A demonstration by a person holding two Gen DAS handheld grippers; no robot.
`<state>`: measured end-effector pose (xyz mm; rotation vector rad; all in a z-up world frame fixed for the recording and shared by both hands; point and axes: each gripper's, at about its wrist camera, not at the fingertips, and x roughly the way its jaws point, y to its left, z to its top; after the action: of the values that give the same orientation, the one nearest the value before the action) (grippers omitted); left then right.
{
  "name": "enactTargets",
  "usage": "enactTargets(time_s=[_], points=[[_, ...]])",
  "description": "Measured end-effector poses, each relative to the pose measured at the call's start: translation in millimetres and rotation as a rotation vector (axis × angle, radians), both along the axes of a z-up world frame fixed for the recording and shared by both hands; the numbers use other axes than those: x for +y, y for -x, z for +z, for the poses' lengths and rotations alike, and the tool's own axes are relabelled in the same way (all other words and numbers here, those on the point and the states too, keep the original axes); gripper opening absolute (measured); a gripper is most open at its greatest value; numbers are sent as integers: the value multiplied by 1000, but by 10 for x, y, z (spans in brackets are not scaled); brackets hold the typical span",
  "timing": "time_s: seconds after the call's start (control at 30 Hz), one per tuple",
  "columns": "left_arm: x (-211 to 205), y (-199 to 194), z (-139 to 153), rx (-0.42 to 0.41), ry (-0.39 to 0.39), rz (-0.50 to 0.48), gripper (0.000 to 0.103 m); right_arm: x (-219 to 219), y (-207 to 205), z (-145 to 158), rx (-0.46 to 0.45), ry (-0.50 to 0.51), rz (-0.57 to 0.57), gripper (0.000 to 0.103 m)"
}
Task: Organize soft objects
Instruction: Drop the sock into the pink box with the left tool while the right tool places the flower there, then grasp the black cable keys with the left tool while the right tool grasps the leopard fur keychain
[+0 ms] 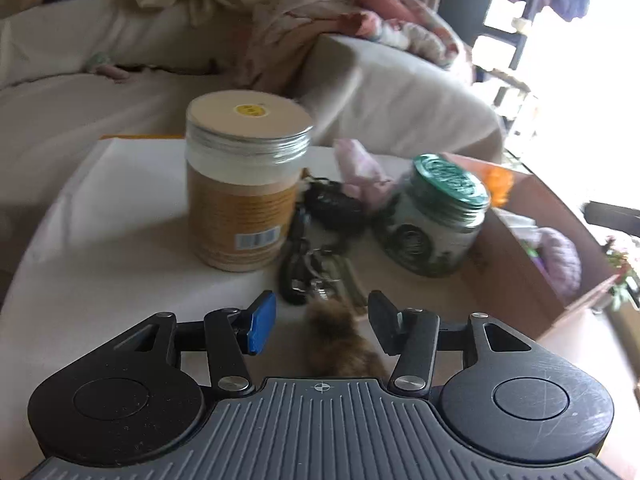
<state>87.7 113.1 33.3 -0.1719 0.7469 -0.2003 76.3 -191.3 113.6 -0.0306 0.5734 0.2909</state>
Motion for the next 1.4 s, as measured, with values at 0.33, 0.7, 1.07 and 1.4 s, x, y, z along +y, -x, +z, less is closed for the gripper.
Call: enactTargets(time_s=[0.33,0.7,1.07,1.4], points=[[122,35,-20,-16,45,40,56,643,409,-178,-88,160,182,56],[72,-414,-99,38,96,157,42,840,612,-376,-86,168,262,56],[-154,-467,-29,56,45,121,39,654,654,-471,-65,103,235,56],[-93,-632,-39,100,176,295,37,569,765,-461,-104,29,274,56]])
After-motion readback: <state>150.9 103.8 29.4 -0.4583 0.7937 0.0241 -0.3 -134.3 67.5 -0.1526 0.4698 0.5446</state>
